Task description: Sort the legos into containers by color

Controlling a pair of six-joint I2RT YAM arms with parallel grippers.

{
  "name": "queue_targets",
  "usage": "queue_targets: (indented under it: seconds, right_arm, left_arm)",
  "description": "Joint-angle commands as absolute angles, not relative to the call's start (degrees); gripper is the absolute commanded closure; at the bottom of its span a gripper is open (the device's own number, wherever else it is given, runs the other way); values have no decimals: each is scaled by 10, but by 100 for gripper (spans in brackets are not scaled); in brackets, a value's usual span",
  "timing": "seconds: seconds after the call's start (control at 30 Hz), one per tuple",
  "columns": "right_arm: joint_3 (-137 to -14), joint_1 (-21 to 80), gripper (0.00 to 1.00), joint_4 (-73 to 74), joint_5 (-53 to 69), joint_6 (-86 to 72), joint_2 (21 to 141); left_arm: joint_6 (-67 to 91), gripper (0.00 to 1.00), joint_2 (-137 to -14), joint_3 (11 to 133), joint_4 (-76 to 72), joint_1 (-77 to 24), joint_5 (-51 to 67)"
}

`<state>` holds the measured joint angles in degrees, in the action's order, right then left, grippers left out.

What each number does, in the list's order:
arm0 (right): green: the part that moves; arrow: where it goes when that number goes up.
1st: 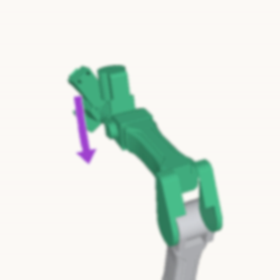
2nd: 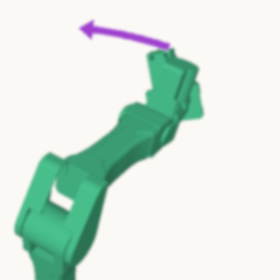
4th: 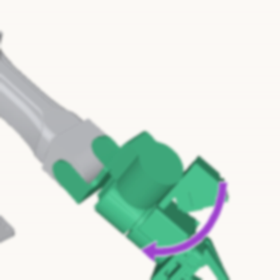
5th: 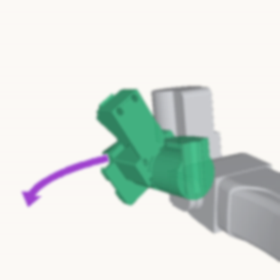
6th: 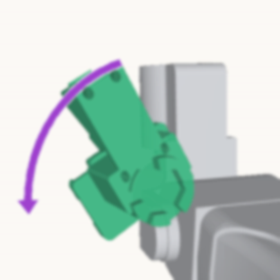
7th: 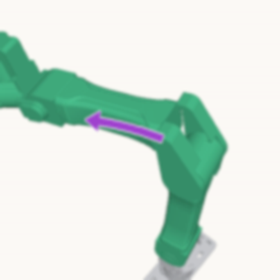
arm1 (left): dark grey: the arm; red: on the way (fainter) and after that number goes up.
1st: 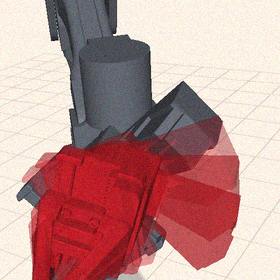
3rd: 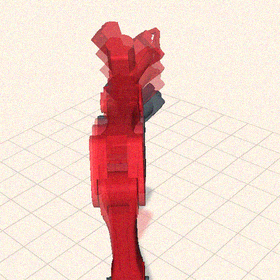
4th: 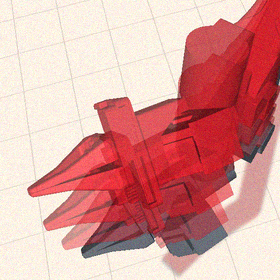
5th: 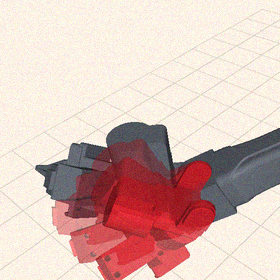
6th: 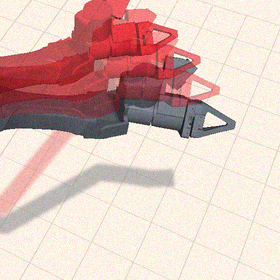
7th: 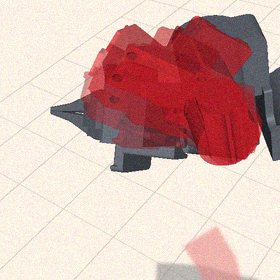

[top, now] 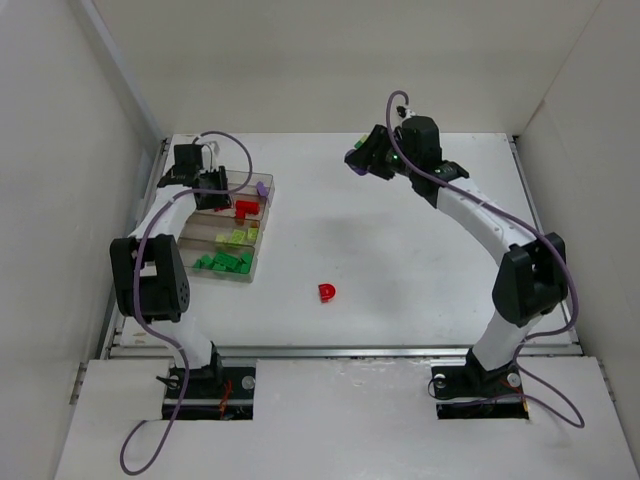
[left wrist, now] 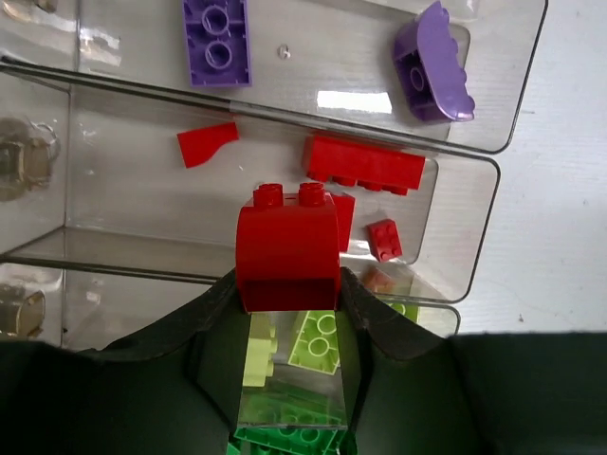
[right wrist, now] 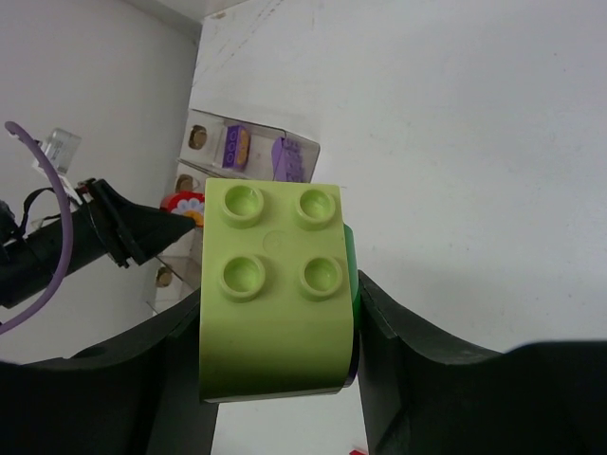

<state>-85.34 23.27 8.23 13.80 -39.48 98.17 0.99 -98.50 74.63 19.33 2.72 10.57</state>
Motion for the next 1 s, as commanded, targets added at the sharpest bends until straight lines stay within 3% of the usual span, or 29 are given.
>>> queue_targets:
  seconds: [0.0,0.2,0.23,0.37,0.67,0.97]
  right_arm:
    - [-892,235,100,50,158,-396,994]
    - [-913,229,98,50,169,-396,1014]
    - [-918,229,98,50,169,-396,1014]
    - [-911,229,95,50,174,-396,1009]
    - [-883,224,94,50,168,-391,985]
    - [-873,213,94,50,168,-378,968]
  left_arm:
    - [13,99,-980,765,156,31,120]
    - [8,38,-1021,777,176,36,139]
    - [8,35,-1027,777,184,36,139]
    - [20,27,-1040,787,184,41,132]
    - [59,29,-1046,793,167,59,80]
    - [156,30,-1085,799,139,94,110]
